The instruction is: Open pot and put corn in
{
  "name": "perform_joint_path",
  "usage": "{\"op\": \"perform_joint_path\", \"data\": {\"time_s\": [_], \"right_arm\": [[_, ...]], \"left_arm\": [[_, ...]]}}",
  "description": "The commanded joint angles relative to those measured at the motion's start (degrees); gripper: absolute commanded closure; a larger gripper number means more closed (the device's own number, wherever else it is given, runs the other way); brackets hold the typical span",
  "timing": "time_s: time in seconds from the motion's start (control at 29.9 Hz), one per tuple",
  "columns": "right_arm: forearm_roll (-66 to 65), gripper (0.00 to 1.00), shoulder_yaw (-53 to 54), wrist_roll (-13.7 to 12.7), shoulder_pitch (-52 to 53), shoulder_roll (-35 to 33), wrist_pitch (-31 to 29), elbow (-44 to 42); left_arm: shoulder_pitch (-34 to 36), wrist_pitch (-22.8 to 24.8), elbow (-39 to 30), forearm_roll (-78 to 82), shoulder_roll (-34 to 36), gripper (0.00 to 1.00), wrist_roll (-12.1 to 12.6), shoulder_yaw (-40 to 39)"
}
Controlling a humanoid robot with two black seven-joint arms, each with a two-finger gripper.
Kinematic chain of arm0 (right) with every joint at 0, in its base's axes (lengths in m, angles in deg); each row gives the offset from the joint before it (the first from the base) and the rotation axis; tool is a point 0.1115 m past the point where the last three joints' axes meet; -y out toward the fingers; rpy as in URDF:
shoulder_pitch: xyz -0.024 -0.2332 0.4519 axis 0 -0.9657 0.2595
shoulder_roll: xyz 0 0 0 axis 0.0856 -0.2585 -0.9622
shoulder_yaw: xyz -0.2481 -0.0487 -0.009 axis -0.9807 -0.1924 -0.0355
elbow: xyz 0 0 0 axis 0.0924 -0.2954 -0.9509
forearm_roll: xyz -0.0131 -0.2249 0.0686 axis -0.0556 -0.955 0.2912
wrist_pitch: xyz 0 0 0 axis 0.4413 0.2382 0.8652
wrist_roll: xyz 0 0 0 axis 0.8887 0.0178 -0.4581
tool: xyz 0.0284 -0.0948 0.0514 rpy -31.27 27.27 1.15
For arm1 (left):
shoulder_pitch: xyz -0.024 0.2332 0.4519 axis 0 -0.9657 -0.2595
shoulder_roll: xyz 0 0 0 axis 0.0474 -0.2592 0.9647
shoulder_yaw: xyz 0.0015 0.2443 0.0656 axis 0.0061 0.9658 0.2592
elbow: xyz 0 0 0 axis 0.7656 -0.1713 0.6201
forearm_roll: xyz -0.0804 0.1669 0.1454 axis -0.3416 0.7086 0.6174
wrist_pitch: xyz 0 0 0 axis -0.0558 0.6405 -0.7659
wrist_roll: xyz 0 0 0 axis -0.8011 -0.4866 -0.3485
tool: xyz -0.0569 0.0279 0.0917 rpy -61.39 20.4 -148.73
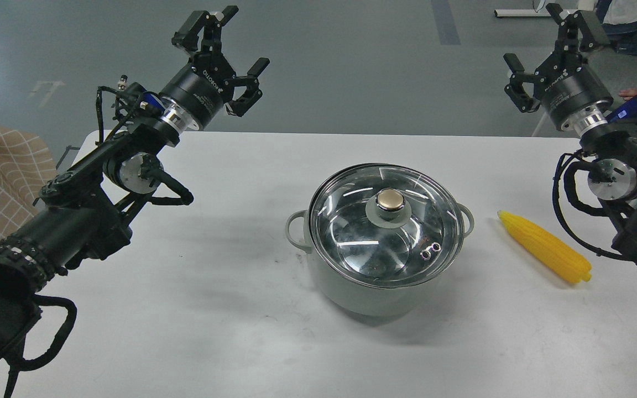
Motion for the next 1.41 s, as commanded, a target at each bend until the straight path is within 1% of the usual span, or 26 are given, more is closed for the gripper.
{"op": "perform_joint_path", "data": {"time_s": [0.0,0.44,0.57,0.74,0.87,0.94,1.0,1.07,1.1,1.14,1.21,1.27,1.37], "right_arm": [[-0.1,0.00,0.0,0.0,-0.1,0.0,0.0,-0.1],[0.0,0.00,0.1,0.0,-0.3,0.8,0.0,-0.8],[0.0,0.00,0.2,0.0,-0.3,0.9,0.0,-0.8],[0.0,0.00,0.2,0.0,0.1,0.9,0.0,-0.9],[0.0,0.00,0.2,0.0,0.0,0.8,0.0,-1.6],[0.0,0.00,0.2,0.0,-0.1,0.4,0.0,-1.6],[0.0,0.00,0.1,0.0,-0.3,0.3,0.0,-1.6],[0.0,0.00,0.1,0.0,-0.4,0.0,0.0,-1.6],[0.0,0.00,0.1,0.0,-0.5,-0.2,0.0,-1.6],[0.0,0.00,0.1,0.0,-0.5,-0.2,0.0,-1.6],[0.0,0.00,0.1,0.0,-0.7,-0.4,0.0,-1.6],[0.0,0.00,0.1,0.0,-0.8,-0.4,0.0,-1.6],[0.0,0.00,0.1,0.0,-1.3,-0.6,0.0,-1.6]], "left_arm": [[-0.1,0.2,0.0,0.0,0.0,0.02,-0.1,0.0],[-0.2,0.2,-0.1,-0.1,-2.1,0.02,-0.1,-0.1],[-0.1,0.0,-2.2,0.4,-2.0,0.02,-0.1,0.2],[1.7,-0.1,-4.4,5.4,-1.0,0.02,-0.1,0.1],[2.9,-0.1,-8.2,14.2,1.4,0.02,-0.2,0.1],[3.4,-0.2,-11.4,19.9,3.1,0.02,-0.3,0.0],[3.6,-1.7,-17.1,28.5,5.3,0.02,-0.7,-0.1],[3.6,-2.9,-20.6,33.6,6.6,0.02,-0.7,-0.1],[3.6,-3.7,-23.8,38.6,7.6,0.02,-0.7,-0.1],[3.5,-4.0,-25.4,41.4,8.0,0.02,-0.8,-0.1],[3.5,-5.1,-30.6,53.9,8.8,0.02,-2.0,-0.1],[3.4,-5.7,-32.5,60.6,8.8,0.02,-2.6,-0.1],[3.5,-6.8,-36.0,75.5,8.5,0.02,-4.1,0.3]]}}
